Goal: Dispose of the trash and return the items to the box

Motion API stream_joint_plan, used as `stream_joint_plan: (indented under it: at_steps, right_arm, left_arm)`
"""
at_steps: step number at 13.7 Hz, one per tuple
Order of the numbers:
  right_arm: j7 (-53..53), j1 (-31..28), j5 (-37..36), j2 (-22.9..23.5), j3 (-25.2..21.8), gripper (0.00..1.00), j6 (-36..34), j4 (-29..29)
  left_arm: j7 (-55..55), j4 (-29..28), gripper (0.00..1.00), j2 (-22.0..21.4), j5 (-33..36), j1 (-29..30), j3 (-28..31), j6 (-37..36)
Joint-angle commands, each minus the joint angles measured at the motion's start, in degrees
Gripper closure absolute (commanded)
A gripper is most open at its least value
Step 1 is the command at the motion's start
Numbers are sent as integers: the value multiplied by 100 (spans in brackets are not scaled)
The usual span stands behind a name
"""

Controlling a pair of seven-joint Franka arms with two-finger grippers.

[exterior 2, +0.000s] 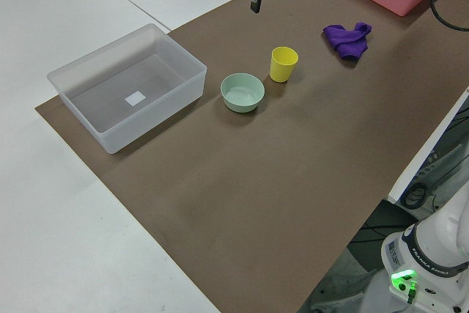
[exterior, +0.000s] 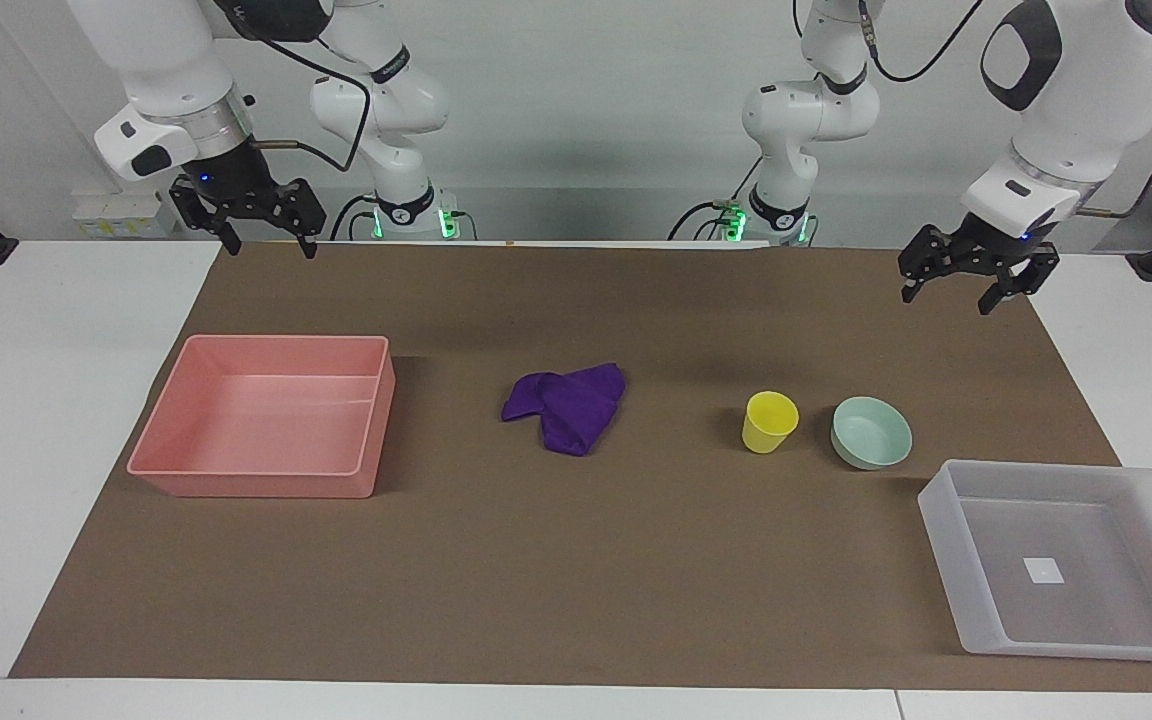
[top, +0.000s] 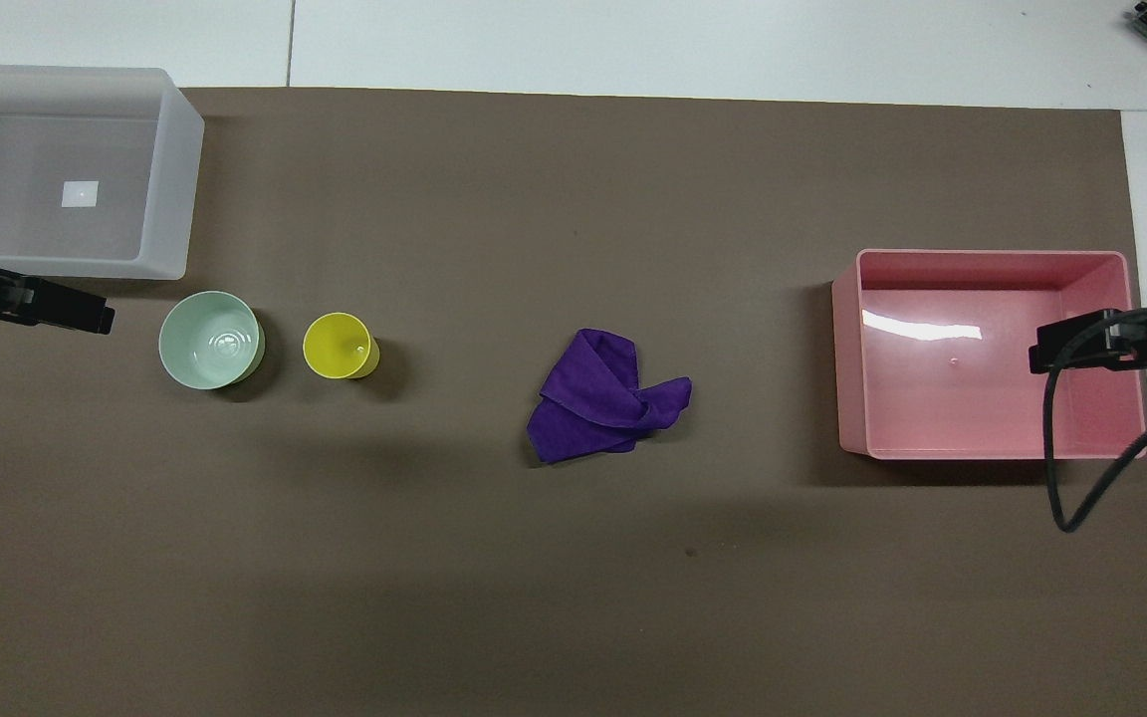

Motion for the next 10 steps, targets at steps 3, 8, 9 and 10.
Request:
stream_joint_plan:
  at_steps: [3, 8, 9, 10]
  right_arm:
    - [87, 408, 26, -465, 64, 0, 1402, -1356]
    - [1324, 1488, 35, 500, 64, 0, 2721, -1507]
    - [1509, 1726, 35, 685, 64, 0, 2906, -1516]
    - [1738, 1919, 52, 852, 73, 0, 3100, -1551]
  left_arm:
    - [-22, -672, 0, -207, 23, 31, 35, 760]
    - [5, -1199, 0, -198, 23, 84, 35, 1383]
    - [14, -1374, 0, -181, 23, 93, 35, 1542]
    - [14, -1567, 0, -172, 23, 93, 35, 1778]
